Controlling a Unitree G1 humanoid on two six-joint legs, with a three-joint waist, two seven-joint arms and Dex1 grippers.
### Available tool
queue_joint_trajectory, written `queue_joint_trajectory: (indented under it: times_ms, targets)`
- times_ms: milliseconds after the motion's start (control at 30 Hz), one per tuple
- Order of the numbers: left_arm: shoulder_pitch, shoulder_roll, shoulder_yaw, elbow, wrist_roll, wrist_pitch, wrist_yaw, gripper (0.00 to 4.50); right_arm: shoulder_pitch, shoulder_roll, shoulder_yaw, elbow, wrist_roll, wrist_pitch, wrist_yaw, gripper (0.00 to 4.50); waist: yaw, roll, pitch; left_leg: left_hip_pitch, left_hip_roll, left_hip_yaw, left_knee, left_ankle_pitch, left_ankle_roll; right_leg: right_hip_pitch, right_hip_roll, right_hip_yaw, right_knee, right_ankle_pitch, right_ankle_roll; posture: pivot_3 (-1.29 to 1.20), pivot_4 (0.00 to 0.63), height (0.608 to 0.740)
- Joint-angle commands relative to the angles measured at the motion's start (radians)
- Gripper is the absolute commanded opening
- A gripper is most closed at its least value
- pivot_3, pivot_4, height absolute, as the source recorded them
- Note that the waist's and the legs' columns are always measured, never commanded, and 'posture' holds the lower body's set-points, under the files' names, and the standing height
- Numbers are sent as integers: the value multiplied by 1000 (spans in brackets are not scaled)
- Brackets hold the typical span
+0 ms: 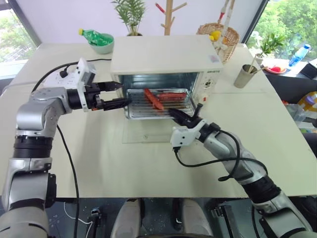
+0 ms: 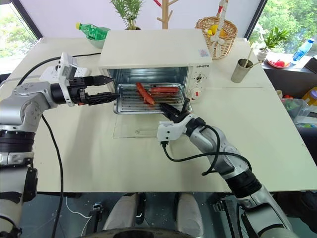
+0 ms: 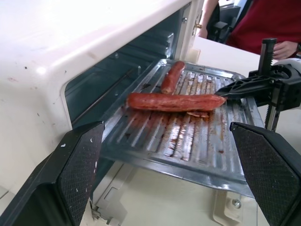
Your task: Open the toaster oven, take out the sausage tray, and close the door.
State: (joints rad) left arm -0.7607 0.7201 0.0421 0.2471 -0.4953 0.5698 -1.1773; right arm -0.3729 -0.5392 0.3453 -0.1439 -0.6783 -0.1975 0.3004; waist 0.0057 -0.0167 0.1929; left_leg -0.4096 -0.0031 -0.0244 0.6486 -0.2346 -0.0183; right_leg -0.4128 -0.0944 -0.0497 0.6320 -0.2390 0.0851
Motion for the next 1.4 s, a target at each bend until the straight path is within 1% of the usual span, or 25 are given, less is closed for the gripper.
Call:
queue_joint_trajectory:
  times_ms: [33,233,367,500,600,700,833,967,1067,1233,1400]
  targets:
    - [-47,0,4,23,20,-26,-2,4500,-4,-18,-51,-59,-27,-28,-43,7,1,0,0,0,0,0,0,0,0,0,0,0,0,0,0,0,150,740]
    - [-70,-3,4,50,28,-26,-23,4500,42,-69,-61,-70,-39,-87,-46,7,5,0,0,0,0,0,0,0,0,1,0,0,0,0,0,0,150,740]
    - [-49,19,24,15,-4,31,-36,4500,68,-110,-72,-75,-33,-140,-43,7,4,0,0,0,0,0,0,0,0,1,0,0,0,0,0,0,150,740]
    - [27,97,96,-65,-101,195,-56,4500,74,-131,-89,-71,-12,-188,-41,7,-13,0,0,0,0,0,0,0,0,0,0,0,0,0,0,0,150,740]
    - [126,161,182,-132,-203,361,-41,4500,68,-132,-92,-57,1,-225,-40,7,-24,0,0,0,1,0,-1,0,0,0,1,0,0,0,0,0,150,740]
    - [220,176,259,-204,-286,491,11,4500,65,-137,-87,-45,8,-273,-41,7,-22,0,0,1,2,-2,-1,0,0,0,1,0,0,0,0,0,150,740]
    - [341,136,351,-314,-412,652,113,4500,63,-148,-71,-24,10,-350,-44,7,-17,-1,0,1,2,-4,-1,0,0,0,0,1,0,-1,0,0,150,740]
    - [395,38,450,-350,-531,817,274,4500,50,-145,-70,-4,16,-417,-48,7,-17,-1,0,1,2,-4,0,0,0,2,-2,1,-1,-1,-1,0,150,740]
    - [442,-40,501,-390,-606,894,378,4500,31,-138,-74,16,29,-449,-42,7,-19,-1,0,2,2,-4,0,0,0,2,-2,2,0,0,0,0,150,740]
    - [443,-142,536,-403,-690,956,526,4500,4,-122,-63,40,32,-482,-36,7,-18,-1,0,3,2,-4,0,0,-1,2,-1,2,0,0,0,0,150,740]
    - [354,-215,559,-318,-755,987,672,4500,-8,-105,-59,46,25,-495,-27,7,-14,-1,0,3,1,-4,0,1,-2,3,-2,2,0,0,0,0,150,740]
